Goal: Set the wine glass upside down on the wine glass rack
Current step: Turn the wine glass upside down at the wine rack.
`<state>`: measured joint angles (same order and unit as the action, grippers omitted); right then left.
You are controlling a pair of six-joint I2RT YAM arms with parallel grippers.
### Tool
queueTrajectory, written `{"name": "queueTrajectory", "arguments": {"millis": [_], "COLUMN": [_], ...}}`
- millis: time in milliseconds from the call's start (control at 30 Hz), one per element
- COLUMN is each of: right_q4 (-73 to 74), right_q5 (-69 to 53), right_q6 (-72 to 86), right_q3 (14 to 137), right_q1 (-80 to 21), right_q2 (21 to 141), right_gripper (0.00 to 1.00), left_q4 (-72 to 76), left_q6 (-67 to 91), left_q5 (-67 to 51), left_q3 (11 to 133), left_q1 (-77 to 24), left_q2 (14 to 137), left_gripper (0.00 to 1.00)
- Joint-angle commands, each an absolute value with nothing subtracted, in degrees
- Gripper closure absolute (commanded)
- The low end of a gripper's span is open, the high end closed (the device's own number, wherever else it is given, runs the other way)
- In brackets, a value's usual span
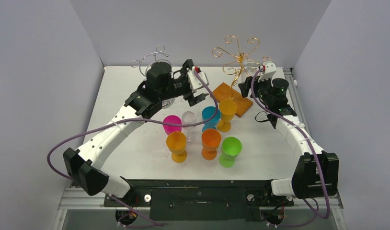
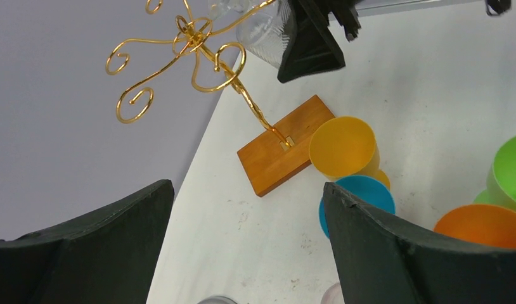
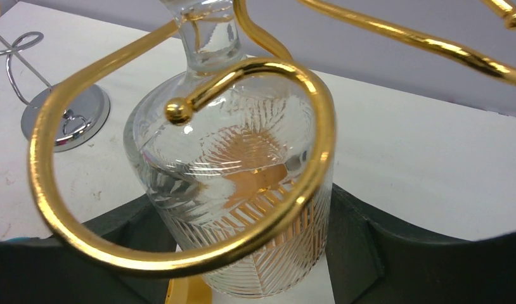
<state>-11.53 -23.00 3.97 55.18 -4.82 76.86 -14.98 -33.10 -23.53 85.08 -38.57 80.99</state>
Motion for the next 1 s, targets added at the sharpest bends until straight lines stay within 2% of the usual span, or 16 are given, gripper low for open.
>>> {"name": "queueTrajectory", "arguments": {"millis": [0,267,733,967], "right_q4": [-17.64,-20.13,-25.74,-26.17], "right_q5": [-22.57,-21.53,-22.32,-23.01], "right_q6": [1.64,2.13,5.69,5.67], "right_q3": [53.71,49.63,47.51,46.96], "right_q1": [-6.53,-6.59,-6.50,-6.59], "right_q2": [74.99,72.53,71.91,70.81], "right_gripper": [1.00,1.00,1.00,1.00], "left_q4": [-12.40,-20.50,-29.90,-32.12], "left_q6": [-26.21,-21.45,-26.93,-30.90], "left_q5": [-20.19,-19.47,-16.30,-9.00], "left_q3": [93.72,111.88,125.52,132.88], "left_q1": [-39.32,-40.68,-46.10,-46.46], "left_q2": [86.60,99.46,108.81,114.52], "left_gripper": [0.15,0.16,0.16,0.23]}}
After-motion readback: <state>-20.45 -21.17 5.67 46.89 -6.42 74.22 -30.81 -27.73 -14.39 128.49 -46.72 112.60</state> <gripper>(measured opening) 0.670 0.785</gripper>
